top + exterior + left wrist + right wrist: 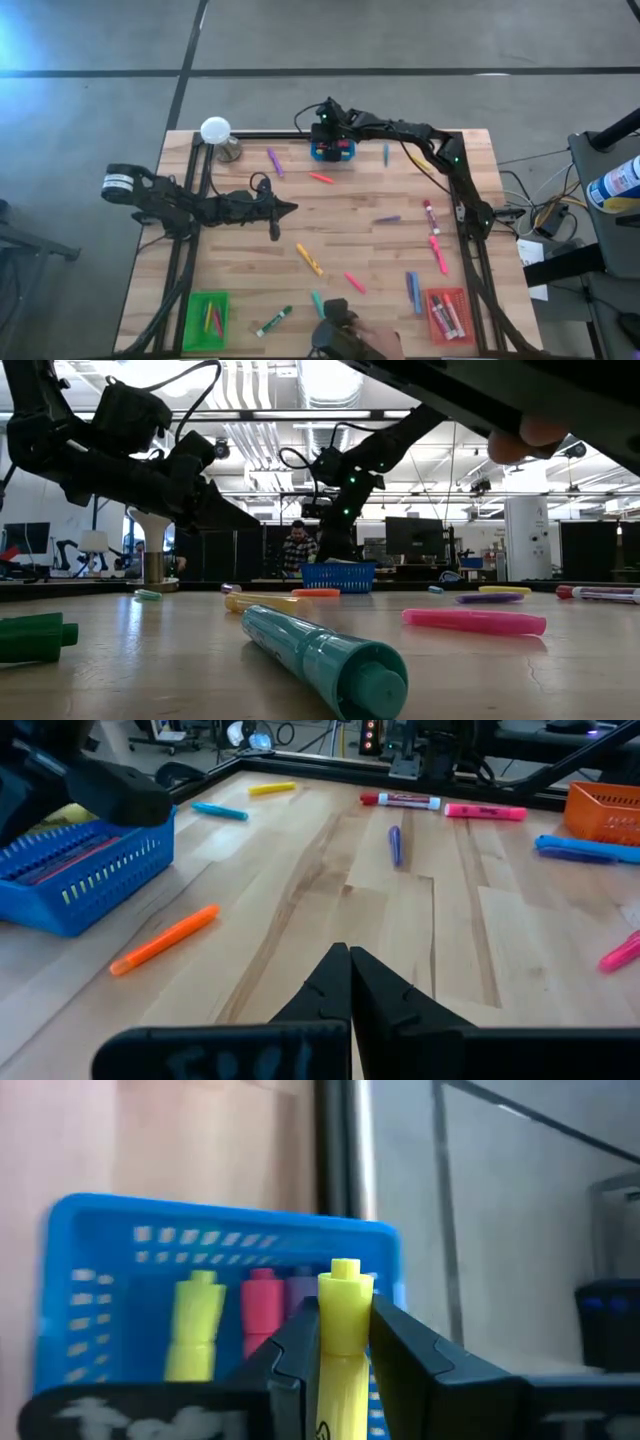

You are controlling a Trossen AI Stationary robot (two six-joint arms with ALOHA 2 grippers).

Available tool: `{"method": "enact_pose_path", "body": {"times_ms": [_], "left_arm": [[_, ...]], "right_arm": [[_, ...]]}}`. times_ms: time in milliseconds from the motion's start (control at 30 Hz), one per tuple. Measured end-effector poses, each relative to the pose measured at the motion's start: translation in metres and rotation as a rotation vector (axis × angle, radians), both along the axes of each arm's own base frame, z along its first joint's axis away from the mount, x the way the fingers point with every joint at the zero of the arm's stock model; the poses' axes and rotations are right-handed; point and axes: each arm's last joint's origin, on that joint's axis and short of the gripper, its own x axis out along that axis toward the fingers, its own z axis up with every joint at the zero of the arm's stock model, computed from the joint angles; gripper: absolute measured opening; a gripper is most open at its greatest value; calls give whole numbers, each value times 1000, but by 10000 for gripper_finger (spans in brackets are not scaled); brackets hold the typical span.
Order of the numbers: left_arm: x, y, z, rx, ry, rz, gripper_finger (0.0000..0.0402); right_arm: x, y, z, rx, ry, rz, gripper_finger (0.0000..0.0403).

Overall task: Pick & Place Markers
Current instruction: Put the right yellow highlighter into the blue bin, then put the pink pen into the green bin

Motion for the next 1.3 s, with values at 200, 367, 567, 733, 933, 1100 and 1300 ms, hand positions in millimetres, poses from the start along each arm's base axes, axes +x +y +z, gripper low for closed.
{"method": "enact_pose_path", "body": {"times_ms": [200, 367, 567, 733, 933, 1100, 1300], "left_arm": [[0, 0, 0, -2, -1, 1, 0], [0, 0, 0, -3, -1, 1, 0], [0, 0, 0, -3, -1, 1, 0], [0, 0, 0, -3, -1, 1, 0], [0, 0, 0, -3, -1, 1, 0], [0, 0, 0, -3, -1, 1, 0], [0, 0, 0, 0, 1, -11, 0]], "right_arm": [[0, 1, -3, 15, 9, -11, 93], [-1, 0, -2, 28, -3, -41, 130], [-3, 2, 3, 21, 39, -111, 142], [-12, 12, 32, 57, 12, -170, 105], [-38, 41, 56, 107, -117, -215, 28], [-70, 79, 64, 113, -336, -252, 12], [-116, 143, 57, 206, -665, -268, 12]]}}
